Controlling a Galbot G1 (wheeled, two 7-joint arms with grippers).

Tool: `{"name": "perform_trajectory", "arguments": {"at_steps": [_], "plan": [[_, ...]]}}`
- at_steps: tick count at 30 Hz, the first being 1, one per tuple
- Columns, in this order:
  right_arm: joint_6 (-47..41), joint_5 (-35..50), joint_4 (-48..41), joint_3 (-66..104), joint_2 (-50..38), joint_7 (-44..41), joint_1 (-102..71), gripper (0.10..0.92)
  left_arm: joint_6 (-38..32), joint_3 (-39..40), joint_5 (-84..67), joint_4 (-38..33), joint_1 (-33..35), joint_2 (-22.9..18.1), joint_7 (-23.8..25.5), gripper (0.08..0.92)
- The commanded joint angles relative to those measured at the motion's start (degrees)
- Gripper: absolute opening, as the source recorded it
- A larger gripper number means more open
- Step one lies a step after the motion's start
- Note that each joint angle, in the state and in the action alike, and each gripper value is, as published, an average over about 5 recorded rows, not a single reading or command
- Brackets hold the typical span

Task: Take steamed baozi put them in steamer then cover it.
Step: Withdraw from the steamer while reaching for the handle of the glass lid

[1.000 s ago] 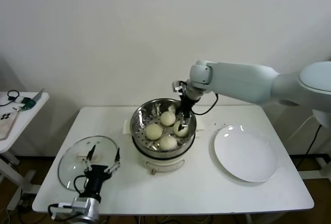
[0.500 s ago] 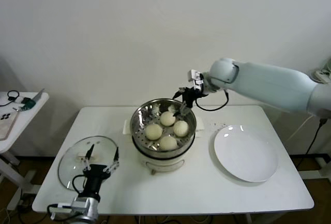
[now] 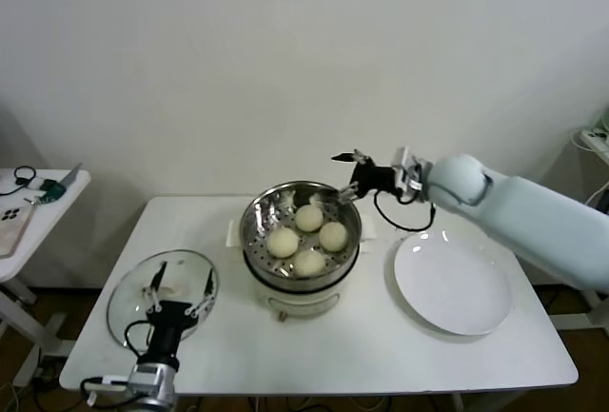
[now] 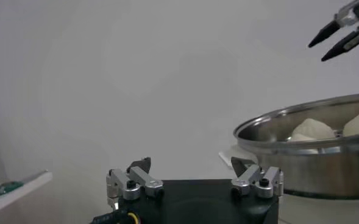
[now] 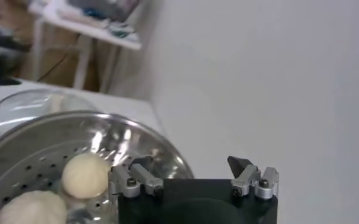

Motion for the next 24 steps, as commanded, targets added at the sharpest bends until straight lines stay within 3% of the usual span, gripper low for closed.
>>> {"name": "perform_trajectory", "arguments": {"at_steps": [1,16,24], "plan": [[4.03,-4.07,8.23,36.57,-7.86,13.31,-35.88,0.823,1.19,-0.40,7.95,-0.70,0.07,-0.27,-0.07,0.823],[0.95,-10.96,15.69,72.62,6.23,17.11,-72.09,0.823,7.01,-5.24,45.15,-3.45,1.74,1.33,2.90,0.823],[2.69,-12.87,18.22,81.13,13.13,16.59,-80.33,0.823,15.98,-5.84,58.68,-0.54,0.75,4.96,3.02,0.823]]}}
